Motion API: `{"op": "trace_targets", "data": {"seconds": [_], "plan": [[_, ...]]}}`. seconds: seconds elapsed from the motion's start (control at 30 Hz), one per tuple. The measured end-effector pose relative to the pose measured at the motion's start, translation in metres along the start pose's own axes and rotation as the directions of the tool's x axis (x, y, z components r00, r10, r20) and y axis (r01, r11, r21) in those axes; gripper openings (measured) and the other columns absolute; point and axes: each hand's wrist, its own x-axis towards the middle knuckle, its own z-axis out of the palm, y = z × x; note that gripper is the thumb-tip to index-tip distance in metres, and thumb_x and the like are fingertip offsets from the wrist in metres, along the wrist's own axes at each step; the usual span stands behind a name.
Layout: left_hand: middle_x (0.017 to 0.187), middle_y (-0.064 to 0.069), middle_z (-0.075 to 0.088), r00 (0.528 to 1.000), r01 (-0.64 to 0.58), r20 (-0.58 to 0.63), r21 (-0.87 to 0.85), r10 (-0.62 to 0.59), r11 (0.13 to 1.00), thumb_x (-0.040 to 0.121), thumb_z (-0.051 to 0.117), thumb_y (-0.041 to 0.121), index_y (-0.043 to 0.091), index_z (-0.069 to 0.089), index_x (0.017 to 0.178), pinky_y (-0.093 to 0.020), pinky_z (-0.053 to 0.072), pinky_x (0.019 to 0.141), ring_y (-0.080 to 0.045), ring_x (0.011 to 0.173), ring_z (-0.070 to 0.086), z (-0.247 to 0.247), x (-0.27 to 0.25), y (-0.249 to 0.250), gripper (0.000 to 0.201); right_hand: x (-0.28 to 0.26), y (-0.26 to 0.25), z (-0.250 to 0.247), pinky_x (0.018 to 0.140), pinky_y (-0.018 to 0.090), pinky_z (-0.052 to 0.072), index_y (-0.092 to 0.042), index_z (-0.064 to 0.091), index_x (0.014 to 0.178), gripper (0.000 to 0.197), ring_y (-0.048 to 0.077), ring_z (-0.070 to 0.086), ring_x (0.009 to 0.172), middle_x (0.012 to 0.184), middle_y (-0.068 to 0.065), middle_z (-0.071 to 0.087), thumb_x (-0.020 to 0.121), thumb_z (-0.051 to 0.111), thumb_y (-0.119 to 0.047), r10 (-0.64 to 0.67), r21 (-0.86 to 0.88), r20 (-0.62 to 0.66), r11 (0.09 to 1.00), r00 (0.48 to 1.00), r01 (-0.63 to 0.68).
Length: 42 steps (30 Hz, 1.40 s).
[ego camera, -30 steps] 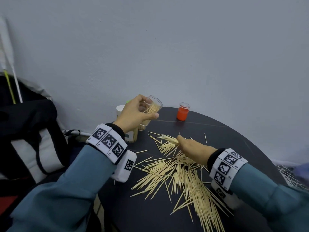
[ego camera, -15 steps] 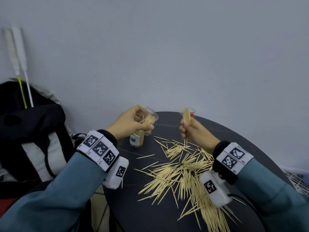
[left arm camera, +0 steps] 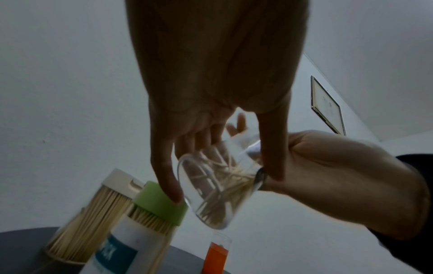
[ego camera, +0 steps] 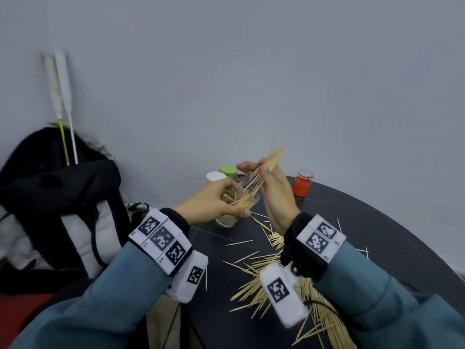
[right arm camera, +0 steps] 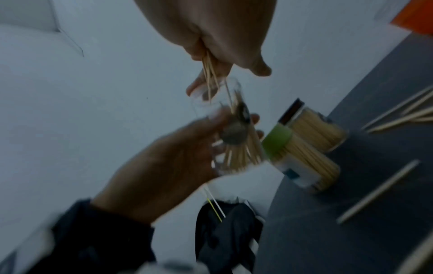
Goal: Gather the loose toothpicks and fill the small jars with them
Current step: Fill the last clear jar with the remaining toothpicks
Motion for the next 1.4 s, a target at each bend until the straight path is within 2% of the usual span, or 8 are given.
{"op": "trace_targets", "data": {"seconds": [0.13,0.3,0.4,0.6,0.77,1.07,1.3,1.4], "plan": [[0.09,0.003,0.056,0.999,-0.018,-0.028,-0.007,0.018,1.0,0.073,0.079,0.007,0.015,0.052,0.094,-0.01,0.043,0.067,-0.01,0.08,0.054,0.002,0.002,-0.003,0.035,-0.015,0.016,0.003,0.066,0.011,0.05,0.011,0.04,0.127,0.037,-0.003,0.065,0.083,0.111,0.01,0.061,0.103,0.024,-0.01,0.028,-0.029,0.017,0.999,0.999,-0.028],[0.093,0.001,0.059,1.0,-0.012,-0.013,0.01,0.012,1.0,0.068,0.083,0.017,0.024,0.053,0.089,-0.029,0.045,0.081,-0.016,0.088,0.055,0.014,0.011,-0.002,0.038,-0.018,0.015,-0.007,0.063,0.005,0.047,0.007,0.045,0.126,0.035,-0.018,0.059,0.075,0.101,-0.011,0.058,0.102,0.025,-0.007,0.032,-0.042,-0.051,0.999,0.998,-0.035],[0.093,-0.001,0.06,0.999,-0.033,-0.024,-0.002,0.033,0.999,0.07,0.082,0.015,0.025,0.052,0.089,-0.027,0.045,0.08,-0.014,0.086,0.056,0.022,0.017,0.004,0.037,-0.02,0.014,-0.018,0.062,0.009,0.05,0.001,0.049,0.125,0.034,-0.013,0.063,0.078,0.104,-0.009,0.06,0.102,0.03,-0.013,0.074,-0.065,-0.098,0.995,0.992,-0.081],[0.102,-0.007,0.067,0.999,-0.046,0.021,0.006,0.046,0.999,0.071,0.081,0.014,0.018,0.053,0.097,-0.039,0.048,0.096,-0.021,0.098,0.063,0.046,0.027,0.014,0.039,-0.025,0.008,-0.044,0.074,0.022,0.056,-0.006,0.054,0.121,0.032,0.017,0.059,0.104,0.12,0.002,0.058,0.1,0.035,-0.021,0.062,-0.158,-0.182,0.983,0.981,-0.091],[0.107,-0.008,0.067,0.998,-0.027,0.054,0.016,0.026,1.0,0.069,0.082,0.016,0.015,0.053,0.102,-0.042,0.046,0.098,-0.022,0.102,0.063,0.058,0.033,0.016,0.044,-0.025,0.0,-0.064,0.109,0.044,0.035,-0.007,0.059,0.117,0.034,0.02,0.049,0.122,0.123,0.001,0.057,0.1,0.035,-0.023,-0.043,-0.298,-0.243,0.954,0.969,-0.032],[0.108,-0.003,0.066,0.997,0.016,0.07,0.14,-0.026,0.99,0.069,0.083,0.026,0.019,0.053,0.104,-0.042,0.046,0.097,-0.018,0.103,0.062,0.063,0.036,0.011,0.047,-0.019,-0.016,-0.085,0.109,0.033,0.032,-0.026,0.06,0.115,0.035,0.005,0.045,0.126,0.126,-0.012,0.058,0.103,0.027,-0.022,-0.137,-0.402,-0.211,0.914,0.968,0.042],[0.106,-0.006,0.067,0.999,0.04,0.014,0.094,-0.041,0.995,0.069,0.082,0.019,0.014,0.054,0.105,-0.042,0.047,0.096,-0.019,0.101,0.063,0.063,0.036,0.012,0.046,-0.026,-0.004,-0.083,0.107,0.028,0.037,-0.019,0.063,0.114,0.035,0.004,0.055,0.116,0.12,-0.006,0.064,0.101,0.03,-0.019,-0.071,-0.379,-0.127,0.925,0.989,0.018],[0.106,-0.006,0.067,0.999,0.035,0.019,0.073,-0.036,0.997,0.07,0.082,0.017,0.016,0.053,0.101,-0.043,0.047,0.096,-0.02,0.1,0.063,0.062,0.036,0.012,0.043,-0.03,0.0,-0.08,0.102,0.018,0.036,-0.013,0.062,0.118,0.036,0.002,0.053,0.116,0.122,-0.005,0.062,0.101,0.031,-0.02,-0.051,-0.421,-0.08,0.907,0.995,0.012]]}}
